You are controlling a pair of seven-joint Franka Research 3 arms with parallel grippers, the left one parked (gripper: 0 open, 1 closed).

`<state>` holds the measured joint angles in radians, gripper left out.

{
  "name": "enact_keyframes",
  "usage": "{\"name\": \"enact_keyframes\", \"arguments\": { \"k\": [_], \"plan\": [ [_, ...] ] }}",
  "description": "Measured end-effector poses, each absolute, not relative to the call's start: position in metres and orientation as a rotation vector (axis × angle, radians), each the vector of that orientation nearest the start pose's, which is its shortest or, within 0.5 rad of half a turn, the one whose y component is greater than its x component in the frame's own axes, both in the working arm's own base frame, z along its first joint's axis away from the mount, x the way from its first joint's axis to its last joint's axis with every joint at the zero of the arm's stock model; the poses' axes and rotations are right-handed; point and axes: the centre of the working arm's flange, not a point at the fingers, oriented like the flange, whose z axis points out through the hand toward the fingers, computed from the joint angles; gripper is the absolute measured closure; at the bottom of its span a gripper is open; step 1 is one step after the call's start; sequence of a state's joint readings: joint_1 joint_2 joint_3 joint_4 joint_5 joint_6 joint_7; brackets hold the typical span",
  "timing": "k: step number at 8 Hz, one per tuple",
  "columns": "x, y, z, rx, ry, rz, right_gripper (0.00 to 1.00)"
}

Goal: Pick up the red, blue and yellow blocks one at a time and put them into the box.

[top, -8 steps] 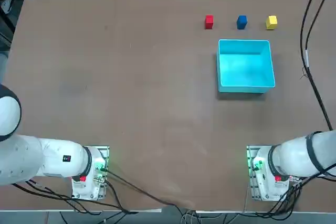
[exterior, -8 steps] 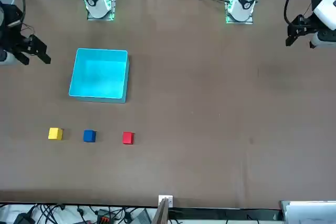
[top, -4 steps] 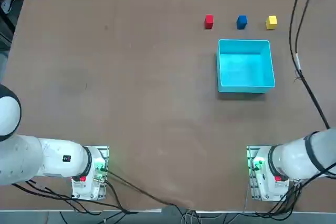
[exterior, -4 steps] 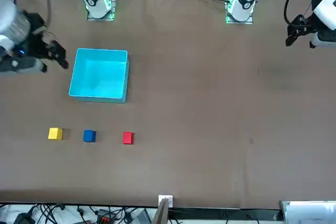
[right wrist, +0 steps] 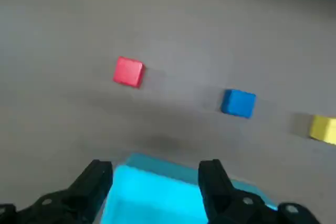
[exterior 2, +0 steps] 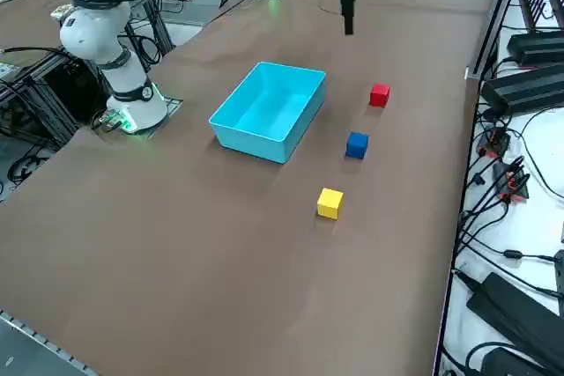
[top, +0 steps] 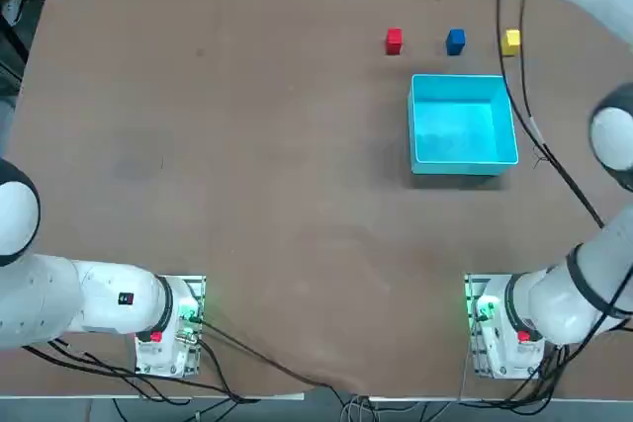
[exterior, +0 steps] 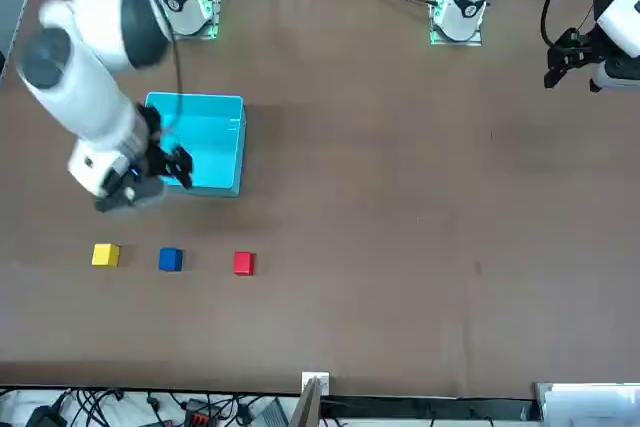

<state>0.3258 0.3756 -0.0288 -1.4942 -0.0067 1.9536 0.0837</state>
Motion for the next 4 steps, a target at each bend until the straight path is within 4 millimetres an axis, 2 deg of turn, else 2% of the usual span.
{"name": "enact_keyframes", "arguments": {
  "k": [2, 4],
  "plan": [
    [0.688, 0.238, 0.415, -3.119, -0.14, -0.19, 0.0],
    [0.708, 0.274, 0.348, -3.102, -0.081, -0.241, 0.0]
  ]
}}
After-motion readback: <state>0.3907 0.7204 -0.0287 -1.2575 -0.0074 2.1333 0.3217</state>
